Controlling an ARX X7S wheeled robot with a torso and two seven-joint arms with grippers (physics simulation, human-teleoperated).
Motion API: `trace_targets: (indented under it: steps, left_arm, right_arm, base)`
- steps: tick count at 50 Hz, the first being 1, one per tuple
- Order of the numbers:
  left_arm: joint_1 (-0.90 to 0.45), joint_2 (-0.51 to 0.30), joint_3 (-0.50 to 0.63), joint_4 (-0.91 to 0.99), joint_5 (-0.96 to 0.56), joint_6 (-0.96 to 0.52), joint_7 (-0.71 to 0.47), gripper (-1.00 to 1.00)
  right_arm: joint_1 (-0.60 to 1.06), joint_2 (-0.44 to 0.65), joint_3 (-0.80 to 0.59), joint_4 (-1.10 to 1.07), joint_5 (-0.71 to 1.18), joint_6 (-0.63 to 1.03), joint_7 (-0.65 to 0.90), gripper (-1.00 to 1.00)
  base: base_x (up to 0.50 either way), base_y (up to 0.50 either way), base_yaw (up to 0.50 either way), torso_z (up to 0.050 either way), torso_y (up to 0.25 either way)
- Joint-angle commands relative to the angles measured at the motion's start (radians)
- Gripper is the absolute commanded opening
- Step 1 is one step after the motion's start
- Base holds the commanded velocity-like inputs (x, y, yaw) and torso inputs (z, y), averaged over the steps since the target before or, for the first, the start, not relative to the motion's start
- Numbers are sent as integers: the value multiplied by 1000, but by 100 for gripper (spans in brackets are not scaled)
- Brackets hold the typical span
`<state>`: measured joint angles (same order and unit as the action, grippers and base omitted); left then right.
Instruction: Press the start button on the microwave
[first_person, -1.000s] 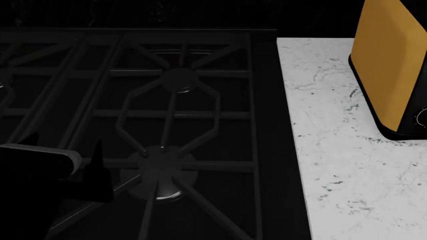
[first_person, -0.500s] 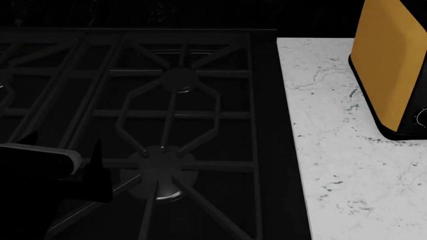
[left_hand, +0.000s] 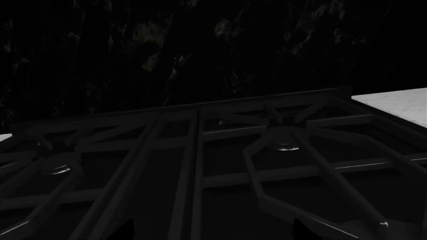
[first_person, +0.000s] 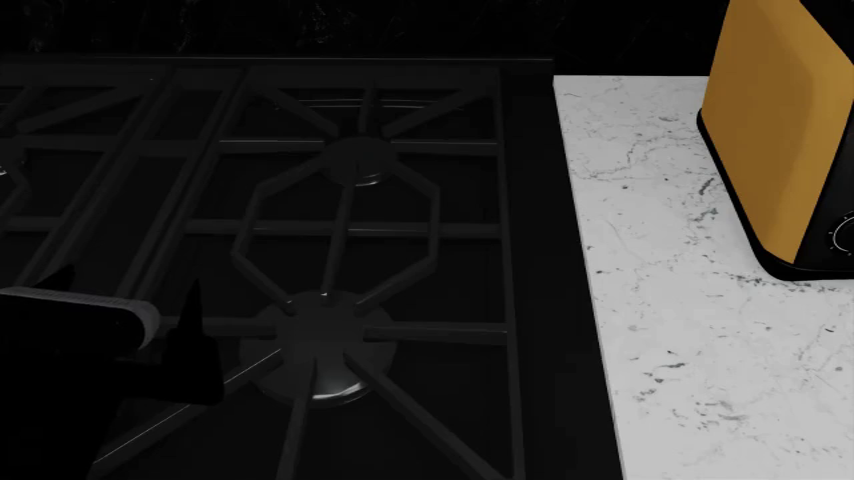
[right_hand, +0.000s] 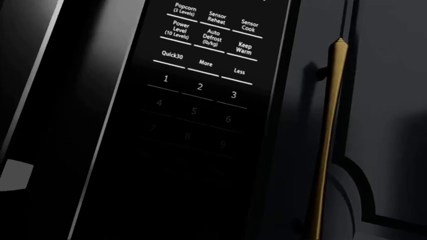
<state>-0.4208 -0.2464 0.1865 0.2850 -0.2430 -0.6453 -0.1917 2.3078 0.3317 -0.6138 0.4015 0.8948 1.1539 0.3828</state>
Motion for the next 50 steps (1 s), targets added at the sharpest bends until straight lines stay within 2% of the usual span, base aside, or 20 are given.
trace_targets:
  steps: [1,13,29,50]
  left_arm:
    - [12,14,-23,3,4,12,32,100]
    - [24,5,-27,21,-1,12,25,100]
    - [29,1,-33,8,-10,16,15,100]
    - [32,-5,-34,-9,-16,34,10,100]
  right_arm:
    - [-10,-49,4,83,-59,-64,-92,-100]
    - [-43,-54,6,93,-60,-72,-101,-100]
    - [-44,-95,-52,261,-152,-228,-208,-100]
    - [-79,-124,-73,371,-185,-266,-230,-100]
  base:
    - [0,0,0,0,0]
    - [0,0,0,0,0]
    - [0,0,0,0,0]
    - [3,0,1,0,0]
